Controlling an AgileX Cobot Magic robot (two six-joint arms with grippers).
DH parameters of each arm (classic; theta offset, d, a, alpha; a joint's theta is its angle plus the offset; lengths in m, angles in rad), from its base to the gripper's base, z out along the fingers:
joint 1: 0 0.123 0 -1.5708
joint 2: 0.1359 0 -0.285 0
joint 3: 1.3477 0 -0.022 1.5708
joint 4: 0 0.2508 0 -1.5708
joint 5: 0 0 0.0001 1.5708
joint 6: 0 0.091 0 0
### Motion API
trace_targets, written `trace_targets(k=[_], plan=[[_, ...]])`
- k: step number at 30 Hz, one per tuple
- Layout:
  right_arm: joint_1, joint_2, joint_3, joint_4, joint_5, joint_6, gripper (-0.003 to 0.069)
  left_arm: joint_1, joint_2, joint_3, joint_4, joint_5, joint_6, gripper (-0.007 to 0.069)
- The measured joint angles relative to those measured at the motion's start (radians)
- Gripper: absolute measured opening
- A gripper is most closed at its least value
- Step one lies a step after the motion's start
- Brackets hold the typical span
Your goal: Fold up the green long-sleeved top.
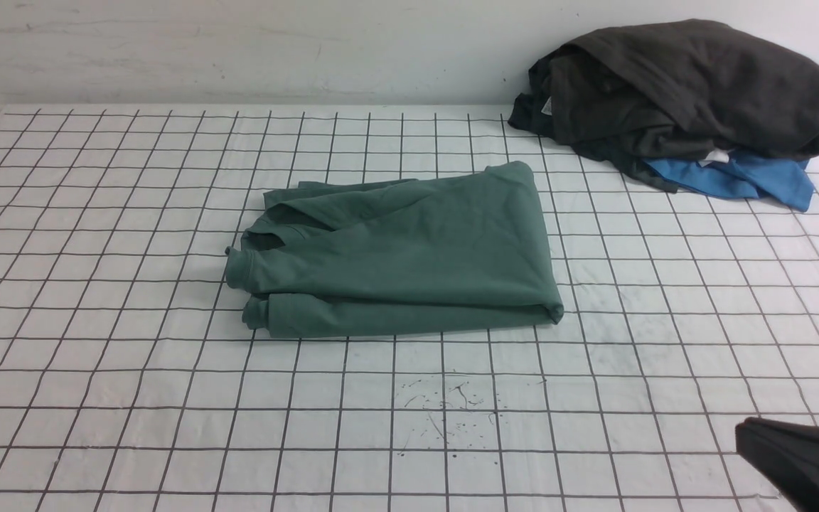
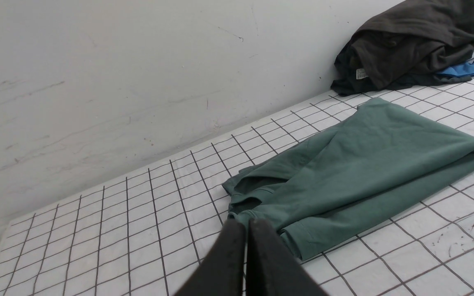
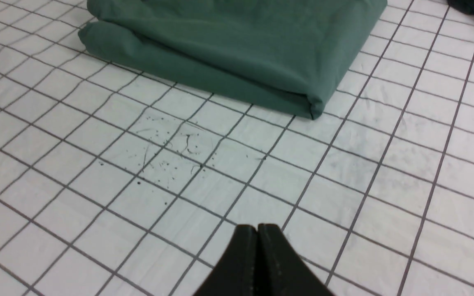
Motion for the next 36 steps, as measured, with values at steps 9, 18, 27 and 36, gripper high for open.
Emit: trace_targets(k=[9, 18, 27, 36], plan=[[-0.165, -0.342, 0.257, 0.024, -0.018, -0.001, -0.0014, 0.0, 0.0, 0.001, -0.001, 0.001, 0.0, -0.0007], [-0.502, -0.62, 0.33, 0.115, 0.014, -0.005, -0.0014, 0.0, -0.001, 0.001, -0.001, 0.003, 0.0, -0.0007], [-0.519, -0.62, 0.33, 0.118, 0.014, -0.007, -0.0014, 0.0, -0.001, 0.001, -0.004, 0.003, 0.0, -0.0007], [-0.519, -0.62, 0.33, 0.118, 0.015, -0.008, -0.0014, 0.0, -0.001, 0.001, -0.004, 0.003, 0.0, -0.0007]])
